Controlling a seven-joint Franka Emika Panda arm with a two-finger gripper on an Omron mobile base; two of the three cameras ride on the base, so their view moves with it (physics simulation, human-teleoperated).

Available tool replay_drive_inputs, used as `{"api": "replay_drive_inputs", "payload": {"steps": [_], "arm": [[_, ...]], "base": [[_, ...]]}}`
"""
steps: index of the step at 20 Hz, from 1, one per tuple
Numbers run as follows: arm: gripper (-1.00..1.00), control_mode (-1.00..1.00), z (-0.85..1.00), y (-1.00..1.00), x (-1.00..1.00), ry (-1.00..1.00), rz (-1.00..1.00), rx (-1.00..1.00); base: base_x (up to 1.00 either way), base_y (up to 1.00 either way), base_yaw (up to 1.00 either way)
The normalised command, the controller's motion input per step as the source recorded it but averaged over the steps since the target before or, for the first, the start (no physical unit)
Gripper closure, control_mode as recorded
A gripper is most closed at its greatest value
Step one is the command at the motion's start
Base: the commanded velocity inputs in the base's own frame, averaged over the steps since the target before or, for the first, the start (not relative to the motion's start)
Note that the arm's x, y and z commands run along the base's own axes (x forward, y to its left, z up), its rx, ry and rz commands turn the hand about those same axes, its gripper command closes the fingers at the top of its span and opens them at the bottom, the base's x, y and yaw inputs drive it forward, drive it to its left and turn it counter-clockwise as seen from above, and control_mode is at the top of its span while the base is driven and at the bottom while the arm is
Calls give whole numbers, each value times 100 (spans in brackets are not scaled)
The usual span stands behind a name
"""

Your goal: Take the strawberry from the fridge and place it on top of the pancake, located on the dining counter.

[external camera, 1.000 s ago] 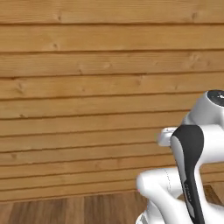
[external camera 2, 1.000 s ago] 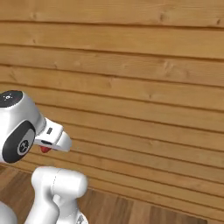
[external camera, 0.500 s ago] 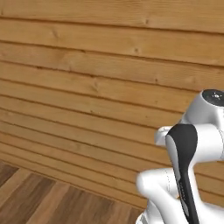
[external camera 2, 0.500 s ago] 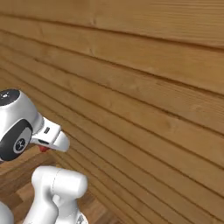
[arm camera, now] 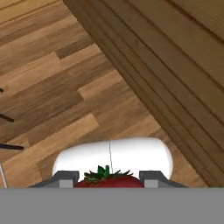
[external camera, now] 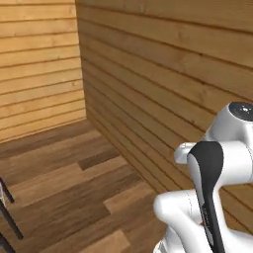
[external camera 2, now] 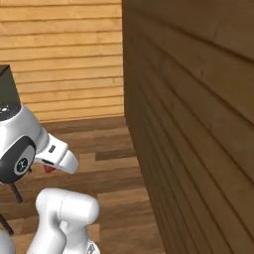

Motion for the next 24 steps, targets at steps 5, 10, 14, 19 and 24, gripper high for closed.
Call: {"api": "replay_drive_inputs", "payload": {"steps": [5, 10, 14, 19, 24], "arm": [[100, 100, 0, 0, 0, 0, 0, 0], [100, 100, 0, 0, 0, 0, 0, 0], [100, 100, 0, 0, 0, 0, 0, 0], [100, 100, 0, 0, 0, 0, 0, 0], [100, 100, 0, 0, 0, 0, 0, 0]], "base": [[42, -12, 99], [52, -16, 98], [61, -28, 91], [52, -47, 85], [51, -46, 87]]}}
